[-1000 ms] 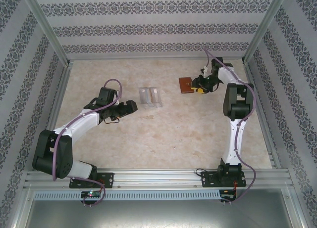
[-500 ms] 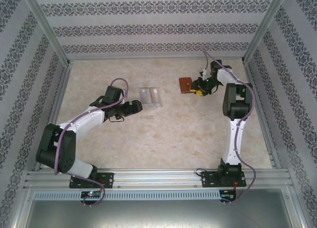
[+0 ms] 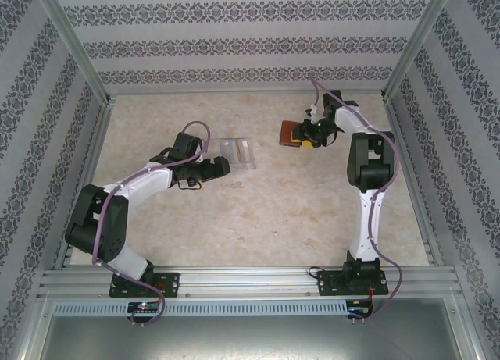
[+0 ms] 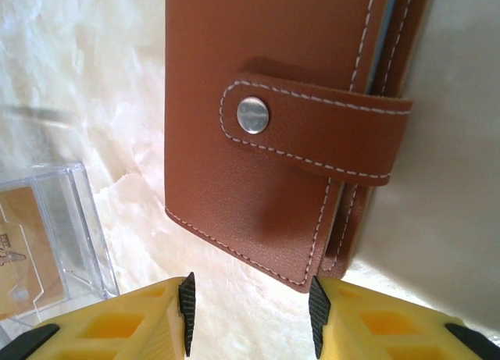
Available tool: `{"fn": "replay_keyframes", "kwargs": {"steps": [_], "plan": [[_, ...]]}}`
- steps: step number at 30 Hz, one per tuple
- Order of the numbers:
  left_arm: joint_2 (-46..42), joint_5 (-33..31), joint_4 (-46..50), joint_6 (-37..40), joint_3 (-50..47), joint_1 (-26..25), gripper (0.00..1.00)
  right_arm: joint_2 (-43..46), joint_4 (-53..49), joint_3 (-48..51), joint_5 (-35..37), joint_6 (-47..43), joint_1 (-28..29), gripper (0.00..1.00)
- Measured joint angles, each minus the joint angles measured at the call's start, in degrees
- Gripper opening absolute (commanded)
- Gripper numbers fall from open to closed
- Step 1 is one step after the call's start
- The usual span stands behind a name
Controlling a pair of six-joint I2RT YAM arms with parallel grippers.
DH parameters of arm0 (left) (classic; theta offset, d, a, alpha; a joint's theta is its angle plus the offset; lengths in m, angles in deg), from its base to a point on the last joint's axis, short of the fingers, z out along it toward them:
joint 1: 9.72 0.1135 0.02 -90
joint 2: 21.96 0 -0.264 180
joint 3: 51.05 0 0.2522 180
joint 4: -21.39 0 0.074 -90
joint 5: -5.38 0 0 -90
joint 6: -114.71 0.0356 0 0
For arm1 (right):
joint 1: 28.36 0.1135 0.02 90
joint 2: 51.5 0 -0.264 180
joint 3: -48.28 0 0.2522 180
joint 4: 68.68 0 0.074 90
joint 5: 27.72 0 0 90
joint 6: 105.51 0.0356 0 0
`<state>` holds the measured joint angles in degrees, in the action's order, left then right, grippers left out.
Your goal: Put the credit cards into the card holder
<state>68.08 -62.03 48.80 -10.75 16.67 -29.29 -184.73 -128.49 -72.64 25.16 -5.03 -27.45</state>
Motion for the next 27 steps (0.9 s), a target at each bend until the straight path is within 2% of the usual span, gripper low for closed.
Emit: {"fn": "replay_keyframes", "kwargs": {"steps": [12,18,27], "plan": [[2.2,-0.2,0.0,0.0,2.2,-0.3,0.93,2.1,3.1,1.9,-6.1,2.6,0.5,0.45],[2.6,-0.2,0.1,0.0,3.4,-1.0,0.93,5.4,5.3,4.5,-4.0,6.6,-0.5,0.46],[3.3,-0.1,0.1,0.0,5.0,-1.8,0.92,0.0,1.6,-7.3,-0.2,7.5,-3.3,0.42]]}}
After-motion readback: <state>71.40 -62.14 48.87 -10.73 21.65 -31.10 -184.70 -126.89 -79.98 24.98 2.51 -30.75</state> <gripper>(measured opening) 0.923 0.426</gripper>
